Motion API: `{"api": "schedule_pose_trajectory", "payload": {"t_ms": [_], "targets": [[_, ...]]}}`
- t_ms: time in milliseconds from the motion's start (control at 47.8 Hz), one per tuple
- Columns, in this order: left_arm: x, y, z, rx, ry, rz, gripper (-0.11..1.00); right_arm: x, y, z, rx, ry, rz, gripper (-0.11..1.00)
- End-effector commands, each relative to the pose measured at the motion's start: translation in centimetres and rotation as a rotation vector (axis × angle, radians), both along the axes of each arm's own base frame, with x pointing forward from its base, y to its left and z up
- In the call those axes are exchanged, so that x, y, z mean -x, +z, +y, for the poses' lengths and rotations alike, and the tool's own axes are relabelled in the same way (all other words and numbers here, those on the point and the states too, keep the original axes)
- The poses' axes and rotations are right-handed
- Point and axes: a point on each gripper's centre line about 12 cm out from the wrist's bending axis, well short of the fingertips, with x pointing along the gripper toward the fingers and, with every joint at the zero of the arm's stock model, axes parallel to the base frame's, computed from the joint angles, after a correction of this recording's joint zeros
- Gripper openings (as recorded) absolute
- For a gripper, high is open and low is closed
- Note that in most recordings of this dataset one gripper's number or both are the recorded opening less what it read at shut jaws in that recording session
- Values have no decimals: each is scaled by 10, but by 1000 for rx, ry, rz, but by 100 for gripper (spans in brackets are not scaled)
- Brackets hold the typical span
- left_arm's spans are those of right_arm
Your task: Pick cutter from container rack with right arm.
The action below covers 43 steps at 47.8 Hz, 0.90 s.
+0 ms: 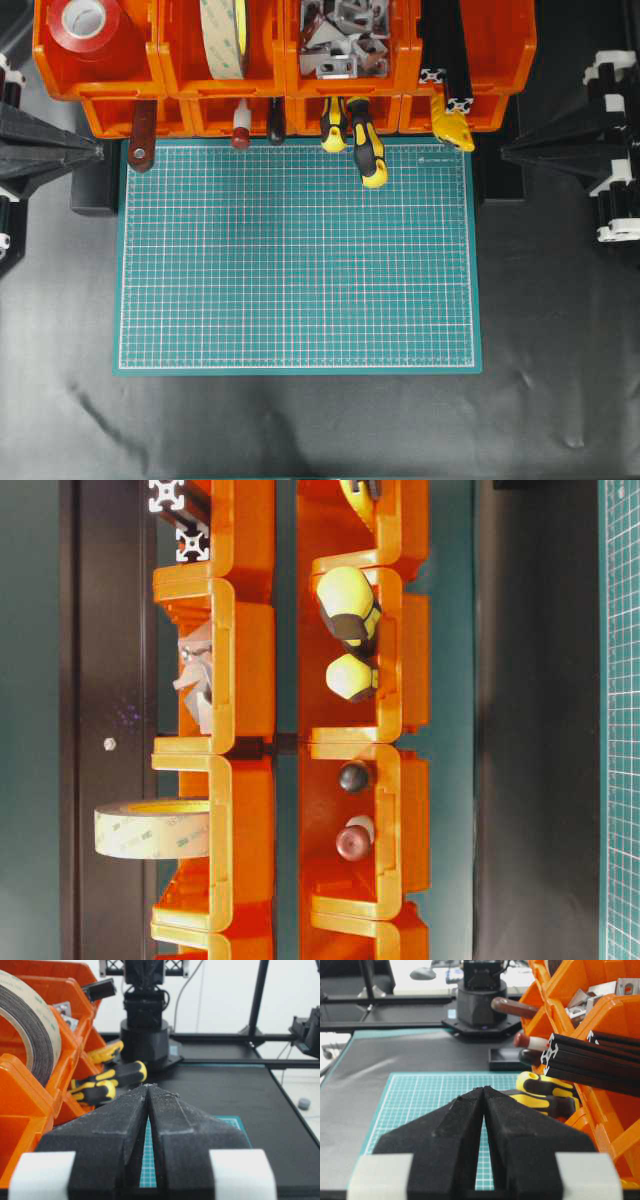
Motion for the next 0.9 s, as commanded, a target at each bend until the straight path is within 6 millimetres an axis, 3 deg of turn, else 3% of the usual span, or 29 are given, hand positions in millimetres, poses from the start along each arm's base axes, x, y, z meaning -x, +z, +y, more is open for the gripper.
{"api": "schedule_pose_trajectory", "payload": {"t_ms": [0,84,272,482,670,880], "targets": [[-6,21,-1,-15,-6,-23,6,-3,11,1,-14,1,-29,2],[-7,33,-1,-11,-8,-5,0,-5,20,3,-21,11,-17,2],[-7,50,-5,-2,-24,37,0,-9,49,12,-11,54,100,2],[-7,51,-6,35,-28,109,0,-21,73,32,40,140,285,2],[-7,51,-5,40,-26,109,0,-35,78,46,212,174,526,2],[-10,47,-3,42,-16,126,0,-47,70,47,432,50,717,2]]}}
